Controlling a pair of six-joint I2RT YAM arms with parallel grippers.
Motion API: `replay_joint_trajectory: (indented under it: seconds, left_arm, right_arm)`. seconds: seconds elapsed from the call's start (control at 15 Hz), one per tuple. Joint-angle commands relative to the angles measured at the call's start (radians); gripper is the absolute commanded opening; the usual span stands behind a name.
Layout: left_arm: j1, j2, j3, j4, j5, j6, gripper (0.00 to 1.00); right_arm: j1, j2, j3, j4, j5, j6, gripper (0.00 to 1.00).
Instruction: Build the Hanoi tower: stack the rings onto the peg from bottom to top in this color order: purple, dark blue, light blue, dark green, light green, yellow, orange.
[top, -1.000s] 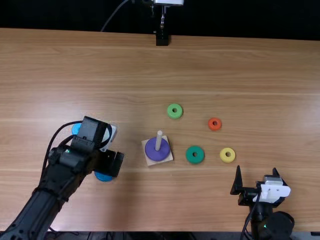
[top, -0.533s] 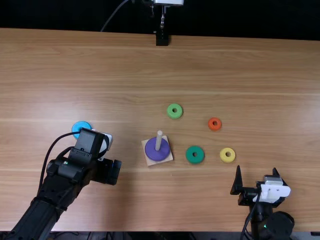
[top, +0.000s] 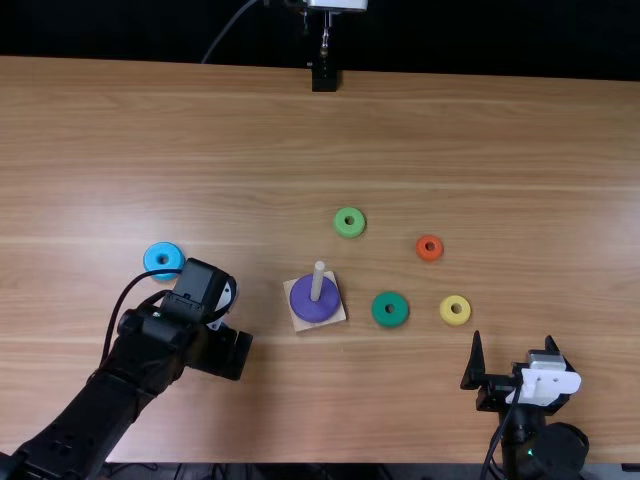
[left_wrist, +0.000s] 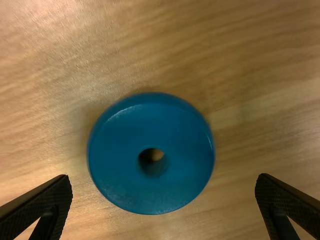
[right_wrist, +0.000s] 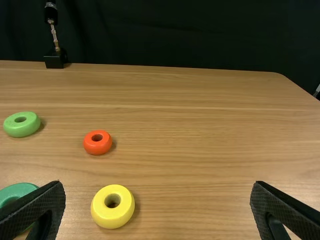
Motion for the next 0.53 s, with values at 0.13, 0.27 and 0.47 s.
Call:
replay_joint_trajectory:
  seconds: [0.13, 0.27, 0.47]
  left_arm:
    - [-0.003, 0.037, -0.004, -0.001, 0.013, 0.001, 1.00]
    - [-0.001, 0.060, 0.002, -0.001, 0.013, 0.001, 1.00]
    - [-0.001, 0.074, 0.005, 0.005, 0.014, 0.001, 1.00]
  right_arm:
    - [-0.007, -0.013, -0.063, -0.066, 0.014, 0.002, 1.00]
    - [-0.007, -0.013, -0.063, -0.066, 0.014, 0.002, 1.00]
    - [-0.007, -0.013, -0.063, -0.066, 0.014, 0.002, 1.00]
